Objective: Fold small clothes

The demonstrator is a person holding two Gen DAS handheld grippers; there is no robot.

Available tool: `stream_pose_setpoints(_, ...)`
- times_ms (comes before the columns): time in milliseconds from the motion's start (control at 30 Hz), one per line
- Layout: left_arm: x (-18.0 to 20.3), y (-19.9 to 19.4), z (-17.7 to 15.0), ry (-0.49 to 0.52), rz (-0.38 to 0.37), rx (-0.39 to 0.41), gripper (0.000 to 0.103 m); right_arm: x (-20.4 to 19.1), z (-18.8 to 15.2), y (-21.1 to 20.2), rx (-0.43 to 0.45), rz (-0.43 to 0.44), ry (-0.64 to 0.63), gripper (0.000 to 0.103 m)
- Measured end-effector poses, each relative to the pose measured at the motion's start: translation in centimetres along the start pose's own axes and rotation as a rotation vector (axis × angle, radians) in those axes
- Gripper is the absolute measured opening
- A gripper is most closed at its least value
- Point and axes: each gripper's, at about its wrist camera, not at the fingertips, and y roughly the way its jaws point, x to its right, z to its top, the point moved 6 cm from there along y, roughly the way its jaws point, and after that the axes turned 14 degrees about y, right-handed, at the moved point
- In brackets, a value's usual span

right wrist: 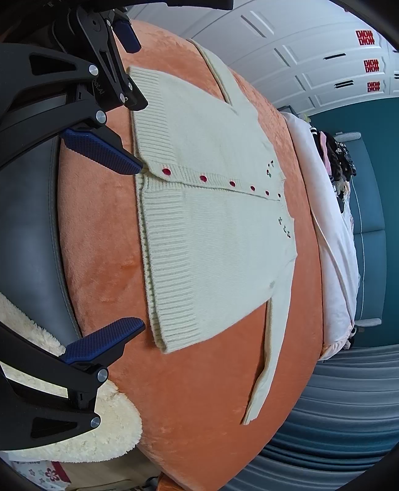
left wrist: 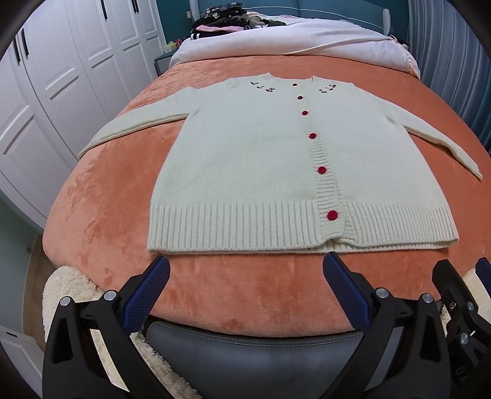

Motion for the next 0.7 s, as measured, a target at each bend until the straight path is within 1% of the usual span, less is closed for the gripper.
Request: stream_pose_setpoints(700, -0.07, 0.25, -0.33, 0.000, -0.002, -0.008, 0.098, -0.13, -0.09, 0.07, -0.007, 0.004, -0.002, 0.092)
